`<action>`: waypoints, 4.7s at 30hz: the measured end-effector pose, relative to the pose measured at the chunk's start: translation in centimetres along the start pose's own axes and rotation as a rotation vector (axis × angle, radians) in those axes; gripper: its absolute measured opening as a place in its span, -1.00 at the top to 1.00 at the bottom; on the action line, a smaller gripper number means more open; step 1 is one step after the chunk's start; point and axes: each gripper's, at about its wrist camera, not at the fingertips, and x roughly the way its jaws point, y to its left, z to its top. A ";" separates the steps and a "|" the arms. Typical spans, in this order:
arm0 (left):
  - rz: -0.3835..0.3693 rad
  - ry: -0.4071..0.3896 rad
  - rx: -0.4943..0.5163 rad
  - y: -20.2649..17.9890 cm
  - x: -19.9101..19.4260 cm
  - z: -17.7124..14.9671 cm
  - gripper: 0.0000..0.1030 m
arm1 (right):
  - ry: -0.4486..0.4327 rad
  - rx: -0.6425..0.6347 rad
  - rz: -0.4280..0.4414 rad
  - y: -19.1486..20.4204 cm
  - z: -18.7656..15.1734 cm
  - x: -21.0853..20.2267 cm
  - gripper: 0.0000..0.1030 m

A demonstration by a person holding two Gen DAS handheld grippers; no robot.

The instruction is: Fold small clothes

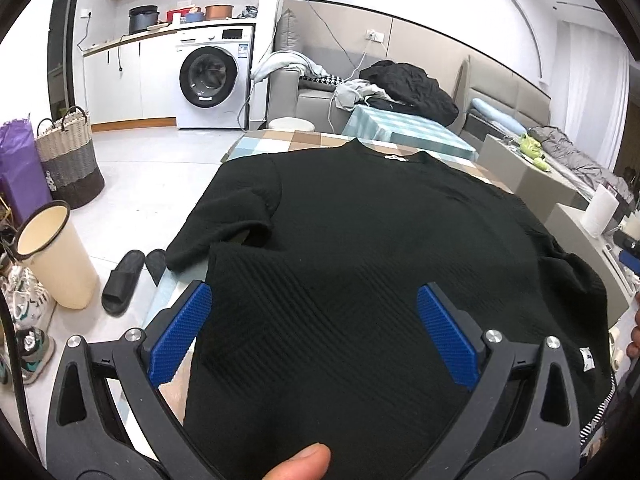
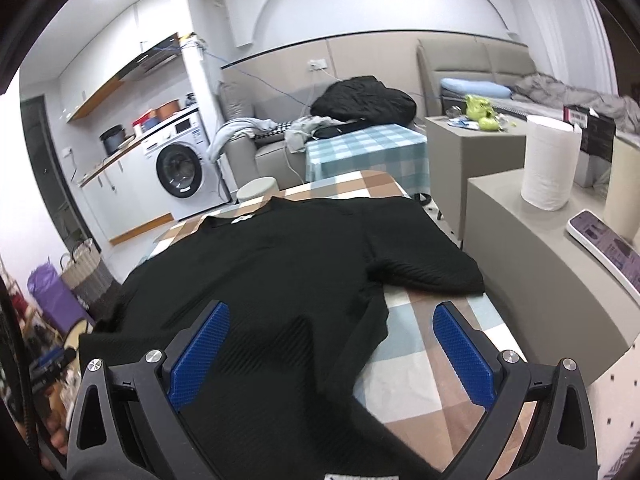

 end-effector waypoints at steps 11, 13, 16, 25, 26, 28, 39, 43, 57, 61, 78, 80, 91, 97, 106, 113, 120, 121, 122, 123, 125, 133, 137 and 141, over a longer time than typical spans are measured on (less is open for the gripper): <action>0.027 0.023 0.040 -1.2 3.3 2.7 -0.98 | 0.127 0.201 0.002 -5.1 3.8 4.1 -0.86; 0.030 0.046 0.028 -1.0 4.2 3.2 -0.98 | 0.148 0.229 0.008 -6.0 3.9 4.8 -0.80; 0.031 0.048 0.015 -0.6 5.2 3.8 -0.98 | 0.182 0.289 0.007 -7.6 3.8 5.8 -0.80; 0.028 0.038 -0.016 0.3 7.3 5.0 -0.98 | 0.274 0.550 -0.025 -14.0 2.8 9.8 -0.58; 0.028 0.039 -0.018 0.3 7.5 5.1 -0.98 | 0.283 0.572 -0.028 -14.5 2.7 10.0 -0.56; 0.034 0.044 -0.017 0.3 7.8 5.1 -0.98 | 0.289 0.615 -0.027 -15.7 2.3 10.7 -0.53; 0.014 0.067 -0.003 -1.1 9.7 5.3 -0.98 | 0.257 0.586 -0.153 -17.4 3.5 12.5 -0.10; 0.010 0.061 0.005 -1.6 9.7 5.5 -0.98 | 0.246 0.566 -0.256 -17.3 3.7 12.9 0.65; 0.024 0.045 0.025 -1.7 9.5 5.5 -0.98 | 0.119 0.066 0.260 -1.8 9.5 11.9 0.74; 0.031 0.051 0.012 -1.1 9.5 5.3 -0.98 | 0.298 -0.056 0.327 2.7 6.6 12.9 0.35; 0.085 0.109 -0.206 6.1 10.1 5.0 -0.98 | 0.429 0.103 0.065 0.4 3.4 13.2 0.18; 0.099 0.116 -0.259 7.9 10.1 4.9 -0.98 | 0.403 0.109 0.084 0.6 3.6 12.3 0.12; -0.004 0.219 -0.591 16.3 10.7 2.8 -0.09 | 0.395 0.168 0.118 -0.6 1.9 9.4 0.03; -0.055 0.262 -0.659 17.0 12.6 2.1 -0.13 | 0.390 0.184 0.125 -0.6 1.9 9.7 0.02; -0.085 0.227 -0.728 17.1 14.8 2.8 -0.34 | 0.387 0.191 0.117 -0.8 1.7 9.6 -0.02; -0.050 0.205 -0.744 18.1 15.5 3.8 -0.20 | 0.381 0.197 0.109 -0.9 1.7 9.6 -0.03; 0.059 0.146 -0.602 16.9 16.4 6.9 0.95 | 0.365 0.220 0.097 -1.6 1.5 9.3 -0.03; 0.068 0.127 -0.561 16.2 16.3 7.8 0.96 | 0.362 0.225 0.096 -1.7 1.4 9.2 -0.03; 0.070 0.098 -0.515 15.1 16.1 9.0 0.96 | 0.360 0.228 0.096 -1.8 1.4 9.1 -0.03; 0.054 0.066 -0.454 13.4 15.9 10.6 0.96 | 0.359 0.231 0.096 -1.9 1.4 9.0 -0.03; -0.016 0.015 -0.322 9.0 15.8 13.2 0.96 | 0.352 0.236 0.098 -2.0 1.4 8.8 -0.03; -0.313 0.185 0.036 -4.3 18.6 12.7 -0.01 | 0.342 0.251 0.091 -2.7 1.3 8.0 -0.03; -0.266 0.207 -0.032 -2.8 19.4 11.7 -0.16 | 0.343 0.255 0.089 -3.0 1.1 7.9 -0.03; -0.215 0.214 -0.075 -1.2 19.9 10.7 -0.16 | 0.351 0.253 0.095 -2.9 1.0 8.1 -0.03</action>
